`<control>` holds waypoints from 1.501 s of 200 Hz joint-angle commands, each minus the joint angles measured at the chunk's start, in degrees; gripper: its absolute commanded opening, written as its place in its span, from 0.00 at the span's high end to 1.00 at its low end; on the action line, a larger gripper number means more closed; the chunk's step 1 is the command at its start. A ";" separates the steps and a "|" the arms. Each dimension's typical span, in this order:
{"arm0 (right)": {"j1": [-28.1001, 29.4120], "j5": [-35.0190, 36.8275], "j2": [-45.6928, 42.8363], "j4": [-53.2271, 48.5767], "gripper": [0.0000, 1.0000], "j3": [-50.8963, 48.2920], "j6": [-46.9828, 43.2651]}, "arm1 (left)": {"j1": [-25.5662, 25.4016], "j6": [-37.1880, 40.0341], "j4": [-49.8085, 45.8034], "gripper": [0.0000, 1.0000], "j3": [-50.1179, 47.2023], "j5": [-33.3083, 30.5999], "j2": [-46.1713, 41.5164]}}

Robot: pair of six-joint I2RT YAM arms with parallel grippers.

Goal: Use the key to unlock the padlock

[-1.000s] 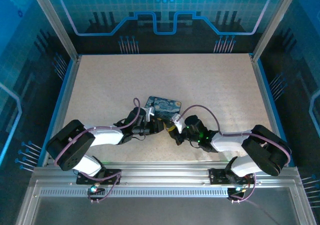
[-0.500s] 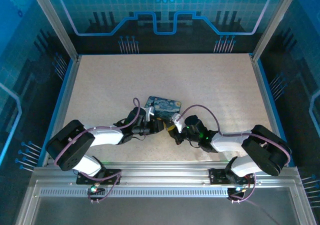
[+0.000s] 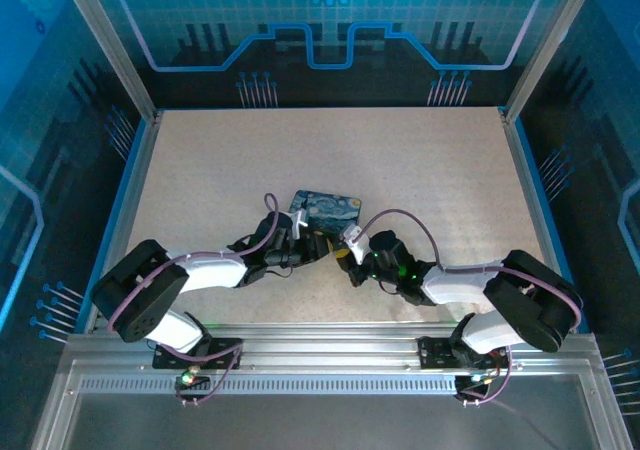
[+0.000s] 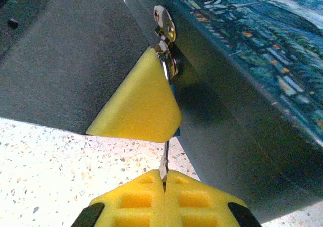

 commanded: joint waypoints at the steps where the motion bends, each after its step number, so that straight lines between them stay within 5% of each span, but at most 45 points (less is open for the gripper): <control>1: 0.74 2.64 -1.24 5.10 1.00 1.37 -2.47 | -1.70 -1.41 0.75 0.73 2.41 4.15 -1.26; 98: 0.03 4.03 -2.35 4.56 1.00 2.23 -8.65 | -2.15 -1.67 -2.65 0.73 3.51 4.31 -2.97; 300: -4.27 -2.08 -0.47 10.14 1.00 0.26 0.57 | -3.57 -4.14 4.20 0.71 3.02 3.47 2.88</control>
